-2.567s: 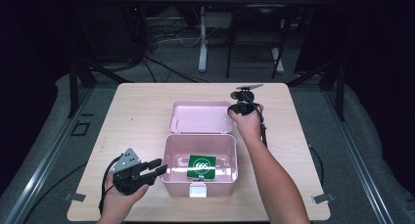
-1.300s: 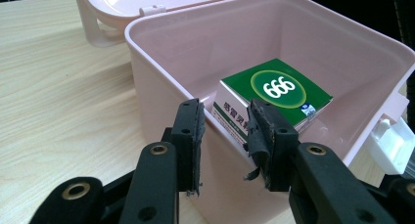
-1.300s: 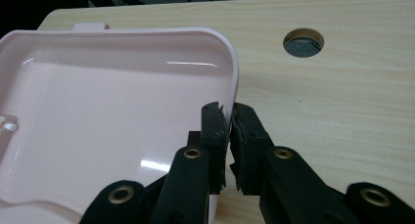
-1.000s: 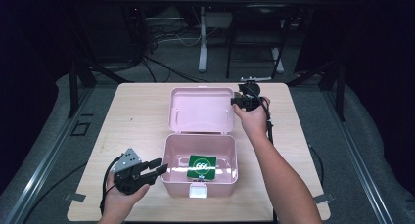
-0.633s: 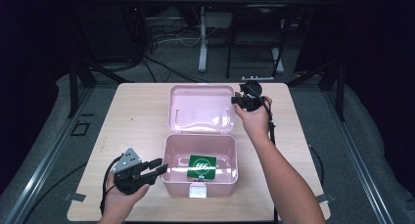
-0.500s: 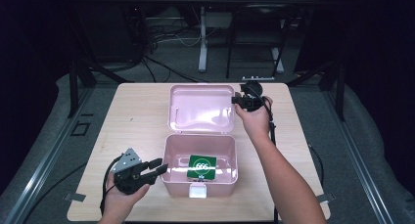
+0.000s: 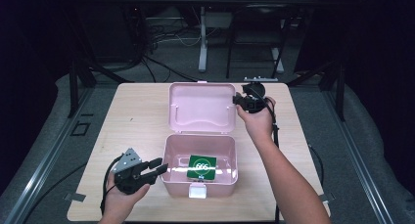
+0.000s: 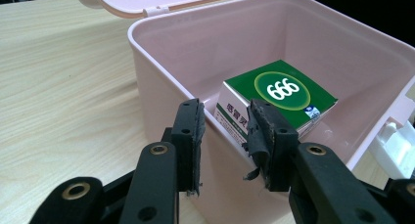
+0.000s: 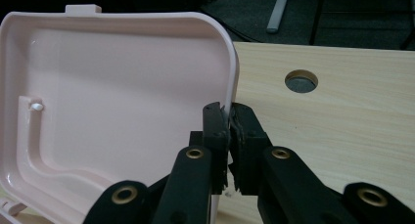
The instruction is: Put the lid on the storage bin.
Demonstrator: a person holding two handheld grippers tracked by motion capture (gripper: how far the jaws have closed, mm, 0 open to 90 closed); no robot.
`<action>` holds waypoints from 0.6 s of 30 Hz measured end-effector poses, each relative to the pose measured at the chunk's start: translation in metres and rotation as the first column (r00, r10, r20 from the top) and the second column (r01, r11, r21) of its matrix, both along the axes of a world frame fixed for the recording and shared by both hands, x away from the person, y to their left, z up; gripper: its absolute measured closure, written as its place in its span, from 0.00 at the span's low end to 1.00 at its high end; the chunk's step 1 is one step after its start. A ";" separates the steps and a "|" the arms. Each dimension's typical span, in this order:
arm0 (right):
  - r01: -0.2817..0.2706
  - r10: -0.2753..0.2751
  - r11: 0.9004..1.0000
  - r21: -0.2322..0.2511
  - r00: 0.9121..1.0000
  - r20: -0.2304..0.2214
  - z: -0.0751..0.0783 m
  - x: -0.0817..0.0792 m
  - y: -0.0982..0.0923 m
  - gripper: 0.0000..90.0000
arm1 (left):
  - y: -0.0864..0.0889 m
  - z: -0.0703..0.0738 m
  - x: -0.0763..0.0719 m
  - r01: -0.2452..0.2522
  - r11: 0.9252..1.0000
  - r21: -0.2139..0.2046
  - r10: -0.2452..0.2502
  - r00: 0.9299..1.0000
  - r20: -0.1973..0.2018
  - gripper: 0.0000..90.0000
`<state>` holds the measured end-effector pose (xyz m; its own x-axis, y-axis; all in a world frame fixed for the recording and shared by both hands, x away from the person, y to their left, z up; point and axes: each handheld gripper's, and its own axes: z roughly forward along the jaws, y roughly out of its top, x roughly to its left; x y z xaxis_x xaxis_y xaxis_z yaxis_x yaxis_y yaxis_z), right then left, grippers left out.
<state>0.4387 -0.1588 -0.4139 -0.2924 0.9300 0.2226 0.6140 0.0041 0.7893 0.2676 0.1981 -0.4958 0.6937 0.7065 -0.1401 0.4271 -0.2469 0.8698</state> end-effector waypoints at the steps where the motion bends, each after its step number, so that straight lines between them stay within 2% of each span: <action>1: 0.000 0.000 1.000 0.000 1.000 0.000 0.000 0.000 0.000 0.95 | 0.000 0.000 0.000 0.000 1.000 0.000 0.000 1.000 0.000 0.73; 6: -0.006 0.006 1.000 0.000 1.000 0.026 0.003 -0.006 0.000 0.96 | 0.000 0.000 0.000 -0.002 1.000 -0.001 0.002 1.000 -0.001 0.73; 18: -0.020 0.019 1.000 0.015 0.998 0.057 0.007 -0.017 -0.003 0.96 | -0.001 0.001 0.000 -0.009 1.000 0.007 0.010 1.000 -0.005 0.74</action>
